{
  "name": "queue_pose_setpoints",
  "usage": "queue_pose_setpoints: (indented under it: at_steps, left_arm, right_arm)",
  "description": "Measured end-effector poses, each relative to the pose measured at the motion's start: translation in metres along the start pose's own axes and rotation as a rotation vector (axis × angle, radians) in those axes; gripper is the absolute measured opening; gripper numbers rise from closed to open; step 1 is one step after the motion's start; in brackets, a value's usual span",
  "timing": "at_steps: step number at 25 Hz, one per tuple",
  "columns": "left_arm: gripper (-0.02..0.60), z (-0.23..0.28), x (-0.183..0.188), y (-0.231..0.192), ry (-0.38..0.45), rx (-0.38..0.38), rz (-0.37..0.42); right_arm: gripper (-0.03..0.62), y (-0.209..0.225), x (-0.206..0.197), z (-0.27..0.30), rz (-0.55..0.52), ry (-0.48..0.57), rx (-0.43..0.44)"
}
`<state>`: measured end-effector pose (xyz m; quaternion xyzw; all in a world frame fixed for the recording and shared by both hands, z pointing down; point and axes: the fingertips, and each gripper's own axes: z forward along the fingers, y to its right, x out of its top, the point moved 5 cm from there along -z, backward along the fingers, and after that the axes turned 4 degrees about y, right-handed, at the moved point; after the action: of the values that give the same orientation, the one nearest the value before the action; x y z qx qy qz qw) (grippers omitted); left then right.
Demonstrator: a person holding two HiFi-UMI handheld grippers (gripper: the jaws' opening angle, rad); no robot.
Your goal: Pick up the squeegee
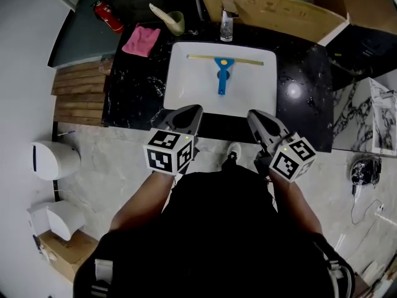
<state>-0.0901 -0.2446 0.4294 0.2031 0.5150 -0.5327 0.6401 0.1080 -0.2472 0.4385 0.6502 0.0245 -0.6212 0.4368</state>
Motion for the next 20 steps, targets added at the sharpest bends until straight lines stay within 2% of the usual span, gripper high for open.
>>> queue_pose_setpoints:
  at_steps: [6, 13, 15, 17, 20]
  left_arm:
    - [0.018, 0.043, 0.009, -0.002, -0.033, 0.089, 0.014]
    - [0.021, 0.083, 0.018, -0.002, -0.038, 0.145, -0.029]
    - [0.048, 0.092, 0.016, -0.005, -0.065, 0.150, -0.030]
    - [0.129, 0.105, 0.014, -0.010, -0.094, 0.149, -0.029]
    - [0.133, 0.132, 0.003, -0.022, -0.112, 0.137, -0.052]
  right_arm:
    - [0.009, 0.037, 0.021, 0.005, 0.014, -0.011, 0.045]
    - [0.009, 0.056, 0.034, 0.015, 0.001, -0.021, 0.126]
    - [0.009, 0.055, 0.035, 0.015, 0.003, -0.019, 0.135]
    - [0.009, 0.056, 0.035, 0.016, 0.003, -0.019, 0.137]
    - [0.009, 0.064, 0.031, 0.016, 0.013, -0.021, 0.114]
